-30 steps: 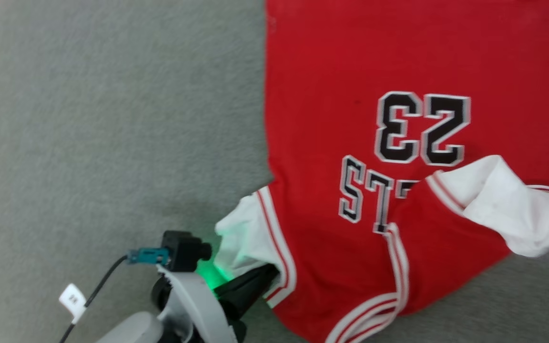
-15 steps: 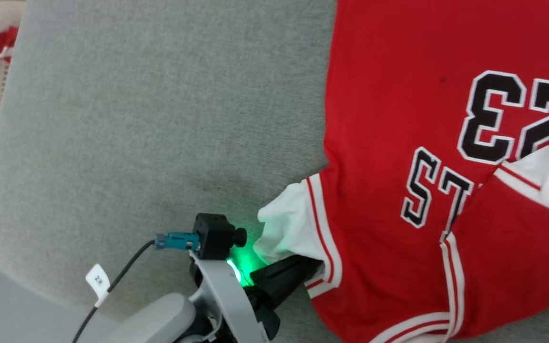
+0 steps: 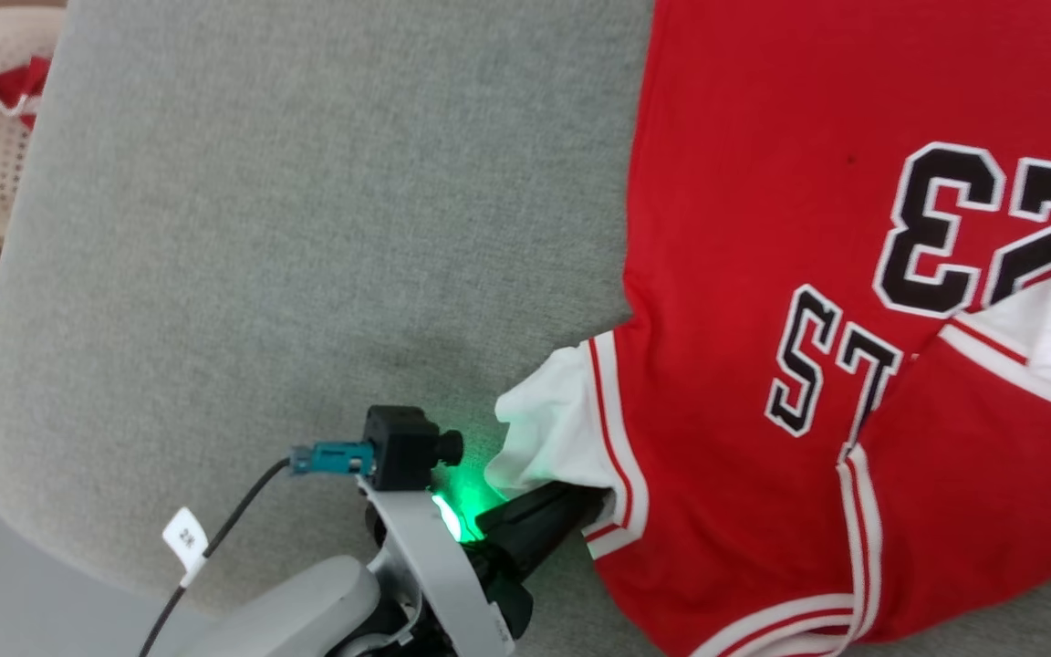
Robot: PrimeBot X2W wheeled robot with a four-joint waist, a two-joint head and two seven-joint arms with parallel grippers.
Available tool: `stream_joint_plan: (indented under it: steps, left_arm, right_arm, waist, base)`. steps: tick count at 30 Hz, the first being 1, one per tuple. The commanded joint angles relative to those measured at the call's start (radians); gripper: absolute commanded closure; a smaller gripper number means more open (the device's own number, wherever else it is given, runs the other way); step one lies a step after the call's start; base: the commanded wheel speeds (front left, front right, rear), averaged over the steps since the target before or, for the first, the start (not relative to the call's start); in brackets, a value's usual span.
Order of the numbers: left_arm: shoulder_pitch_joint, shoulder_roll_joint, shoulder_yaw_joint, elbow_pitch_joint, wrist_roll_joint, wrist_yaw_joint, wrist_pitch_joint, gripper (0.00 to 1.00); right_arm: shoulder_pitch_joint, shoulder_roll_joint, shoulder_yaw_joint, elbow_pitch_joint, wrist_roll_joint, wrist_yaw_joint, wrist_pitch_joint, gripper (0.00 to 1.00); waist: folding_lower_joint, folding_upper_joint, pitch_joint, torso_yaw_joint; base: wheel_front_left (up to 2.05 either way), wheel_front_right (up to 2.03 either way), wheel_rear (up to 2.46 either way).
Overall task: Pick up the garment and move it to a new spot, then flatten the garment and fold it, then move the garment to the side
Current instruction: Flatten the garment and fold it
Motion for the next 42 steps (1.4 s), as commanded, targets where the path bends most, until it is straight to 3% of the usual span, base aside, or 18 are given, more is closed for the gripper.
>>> stream_joint_plan:
  steps: [1,10,20,25,30,38,39,40,41,42]
  left_arm:
    - [0.021,0.037,0.000,0.119,-0.019,0.036,-0.009,1.00]
    - [0.090,0.095,0.019,0.119,-0.057,0.028,-0.092,1.00]
    - [0.152,0.148,0.051,0.090,-0.079,0.061,-0.122,1.00]
    - [0.160,0.170,0.066,0.075,-0.077,0.082,-0.130,1.00]
    - [0.143,0.172,0.084,0.076,-0.077,0.088,-0.135,1.00]
    - [0.130,0.176,0.085,0.091,-0.073,0.082,-0.126,1.00]
    - [0.130,0.178,0.085,0.092,-0.072,0.083,-0.125,1.00]
    - [0.131,0.178,0.085,0.093,-0.071,0.083,-0.125,1.00]
    - [0.133,0.179,0.085,0.094,-0.071,0.083,-0.125,1.00]
    - [0.136,0.181,0.085,0.095,-0.072,0.083,-0.126,1.00]
  right_arm:
    - [0.060,-0.014,0.025,-0.008,0.031,0.001,-0.008,1.00]
    - [0.379,-0.148,0.088,-0.243,0.262,0.001,-0.091,1.00]
    - [0.876,-0.257,-0.021,-0.562,0.400,0.000,-0.128,1.00]
    - [1.147,-0.223,-0.105,-0.695,0.389,0.000,-0.121,1.00]
    - [1.379,-0.133,-0.136,-0.808,0.336,0.000,-0.103,1.00]
    - [1.483,-0.002,-0.079,-0.865,0.272,0.000,-0.113,1.00]
    - [1.479,0.009,-0.082,-0.865,0.263,0.000,-0.126,0.80]
    - [1.474,0.014,-0.090,-0.866,0.257,0.000,-0.139,0.55]
    - [1.469,0.016,-0.102,-0.870,0.245,0.000,-0.152,0.00]
    - [1.469,0.020,-0.120,-0.869,0.242,0.000,-0.158,0.00]
  waist:
    - [0.0000,0.0000,-0.066,-0.040]
    - [0.0000,0.0000,-0.252,-0.152]
    - [0.0000,0.0000,-0.373,-0.281]
    - [0.0000,0.0000,-0.388,-0.327]
    - [0.0000,0.0000,-0.388,-0.355]
    - [0.0000,0.0000,-0.390,-0.384]
    - [0.0000,0.0000,-0.390,-0.387]
    - [0.0000,0.0000,-0.391,-0.390]
    - [0.0000,0.0000,-0.391,-0.392]
    - [0.0000,0.0000,-0.392,-0.395]
  base:
    - [0.00,0.00,0.00]
    - [0.00,0.00,0.00]
    - [0.00,0.00,0.00]
    - [0.00,0.00,0.00]
    - [0.00,0.00,0.00]
    - [0.00,0.00,0.00]
    - [0.00,0.00,0.00]
    - [0.00,0.00,0.00]
    - [0.00,0.00,0.00]
    - [0.00,0.00,0.00]
